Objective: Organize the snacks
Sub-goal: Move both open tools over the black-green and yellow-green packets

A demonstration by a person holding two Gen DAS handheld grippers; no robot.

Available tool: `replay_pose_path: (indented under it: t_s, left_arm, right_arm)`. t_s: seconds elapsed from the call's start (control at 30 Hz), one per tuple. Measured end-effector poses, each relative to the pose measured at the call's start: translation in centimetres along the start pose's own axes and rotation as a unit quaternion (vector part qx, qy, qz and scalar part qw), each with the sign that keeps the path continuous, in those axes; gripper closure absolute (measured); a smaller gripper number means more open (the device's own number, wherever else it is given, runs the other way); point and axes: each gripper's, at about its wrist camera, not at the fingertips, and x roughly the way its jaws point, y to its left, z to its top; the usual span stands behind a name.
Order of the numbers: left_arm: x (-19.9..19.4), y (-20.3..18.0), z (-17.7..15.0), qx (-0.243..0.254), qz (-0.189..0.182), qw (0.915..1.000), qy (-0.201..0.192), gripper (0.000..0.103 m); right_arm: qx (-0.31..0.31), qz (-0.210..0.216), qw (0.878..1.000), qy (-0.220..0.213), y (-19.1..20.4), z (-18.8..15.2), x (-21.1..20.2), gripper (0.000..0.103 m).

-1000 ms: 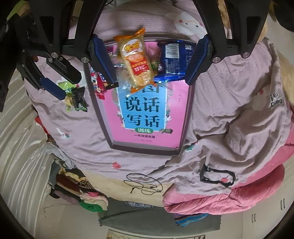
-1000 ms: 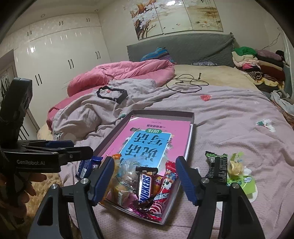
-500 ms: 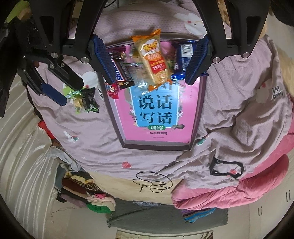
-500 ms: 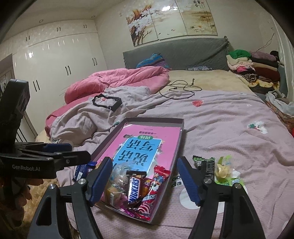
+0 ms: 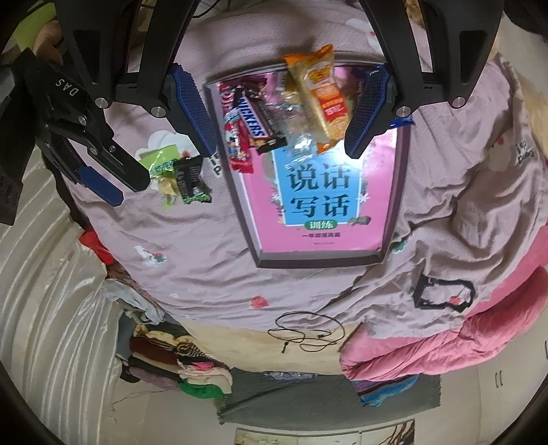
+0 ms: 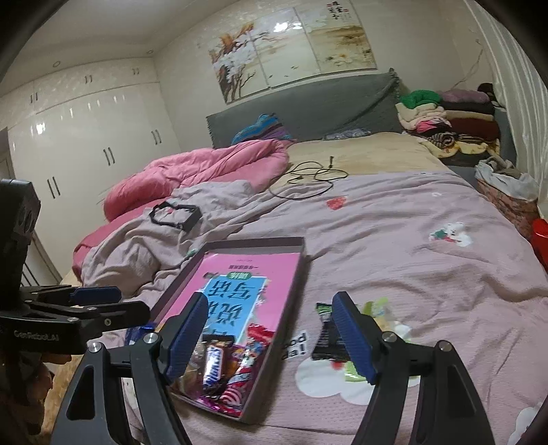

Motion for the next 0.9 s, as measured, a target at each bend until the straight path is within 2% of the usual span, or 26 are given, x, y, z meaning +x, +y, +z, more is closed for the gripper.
replay_pose_path:
  t_s: [0.47,0.67,0.9]
  left_arm:
    - [2.3,-4.7,2.0,0.034,-0.026,0.9991,0.008,0.025]
    - [3.9,-6.7,2.1,0.049,-0.036,0.9979,0.022,0.025]
    - [6.8,-8.0,2.4,0.046,-0.057,0.9957,0.058,0.025]
  right_arm:
    - [0.035,-0.053,0.998,-0.007,-5.2,0.3,-0.6,0.028]
    - [0.040,-0.071,0.997,-0.001,-7.1,-0.1,-0.4,0.028]
    - [0.020,-0.085,0.996,0.023,-7.9,-0.8,1.0,0.028]
